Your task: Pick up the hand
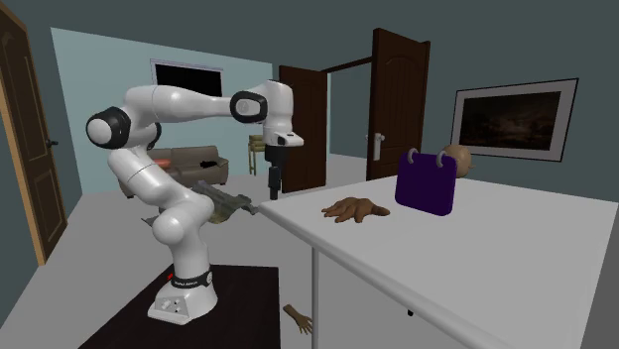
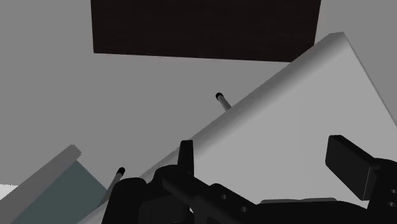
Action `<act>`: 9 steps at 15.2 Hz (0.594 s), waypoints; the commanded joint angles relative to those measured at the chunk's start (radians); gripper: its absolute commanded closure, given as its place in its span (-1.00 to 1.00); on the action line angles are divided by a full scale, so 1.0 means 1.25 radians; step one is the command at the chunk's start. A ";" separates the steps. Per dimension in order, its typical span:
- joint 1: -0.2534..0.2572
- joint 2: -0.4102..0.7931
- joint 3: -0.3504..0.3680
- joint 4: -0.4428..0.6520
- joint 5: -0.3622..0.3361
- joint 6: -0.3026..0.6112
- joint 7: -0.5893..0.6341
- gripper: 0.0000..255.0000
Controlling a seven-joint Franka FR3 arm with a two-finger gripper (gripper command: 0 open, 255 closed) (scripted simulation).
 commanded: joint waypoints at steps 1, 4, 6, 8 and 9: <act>0.000 0.000 0.000 0.000 0.000 0.000 0.000 -1.00; -0.012 0.093 0.023 0.057 0.005 0.043 0.059 -1.00; -0.021 0.156 0.035 0.101 0.005 0.066 0.098 -1.00; -0.030 0.218 0.047 0.148 0.002 0.085 0.136 -1.00; -0.035 0.249 0.052 0.173 -0.001 0.093 0.156 -1.00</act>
